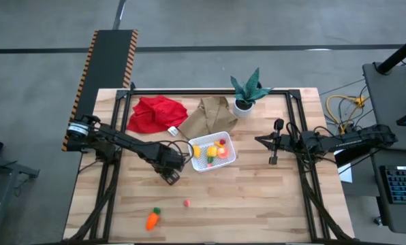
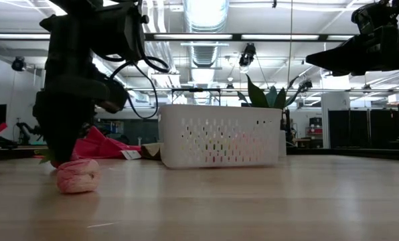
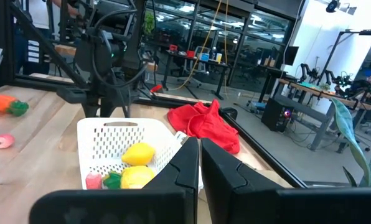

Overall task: Pick and placing Produce into tupperware
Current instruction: Put the strawberry into the white bin

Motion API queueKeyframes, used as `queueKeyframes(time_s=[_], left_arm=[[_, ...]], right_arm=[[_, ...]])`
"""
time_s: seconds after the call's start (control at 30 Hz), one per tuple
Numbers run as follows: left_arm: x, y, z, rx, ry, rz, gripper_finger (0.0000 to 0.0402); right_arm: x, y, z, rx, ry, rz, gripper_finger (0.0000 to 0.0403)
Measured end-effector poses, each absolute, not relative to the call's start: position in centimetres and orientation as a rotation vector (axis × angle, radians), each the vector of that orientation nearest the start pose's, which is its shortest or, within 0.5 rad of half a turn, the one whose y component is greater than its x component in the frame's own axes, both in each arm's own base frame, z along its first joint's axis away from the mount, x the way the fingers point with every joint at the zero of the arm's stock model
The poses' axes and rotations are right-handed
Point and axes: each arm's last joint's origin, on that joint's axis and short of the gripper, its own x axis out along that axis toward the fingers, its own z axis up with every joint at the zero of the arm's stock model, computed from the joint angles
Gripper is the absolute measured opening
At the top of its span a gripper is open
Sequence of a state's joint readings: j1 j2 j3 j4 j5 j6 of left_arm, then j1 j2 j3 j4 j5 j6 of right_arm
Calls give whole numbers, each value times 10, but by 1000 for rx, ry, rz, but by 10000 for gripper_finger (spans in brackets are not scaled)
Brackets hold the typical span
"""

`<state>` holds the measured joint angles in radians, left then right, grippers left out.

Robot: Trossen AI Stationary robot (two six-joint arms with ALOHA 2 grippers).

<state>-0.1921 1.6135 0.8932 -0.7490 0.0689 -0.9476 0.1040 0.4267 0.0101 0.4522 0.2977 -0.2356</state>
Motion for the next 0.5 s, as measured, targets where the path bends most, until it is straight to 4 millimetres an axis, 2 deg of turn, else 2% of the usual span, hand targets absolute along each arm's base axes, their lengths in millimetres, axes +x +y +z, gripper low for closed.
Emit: queueKeyframes(time_s=[0.23,0.5], left_arm=[[260,-52,159,-611,1434,433,101],[253,-46,185,-588,1312,404,103]], right_arm=[[124,4,172,-228,-12,-197,9],[124,4,172,-228,-12,-197,9]])
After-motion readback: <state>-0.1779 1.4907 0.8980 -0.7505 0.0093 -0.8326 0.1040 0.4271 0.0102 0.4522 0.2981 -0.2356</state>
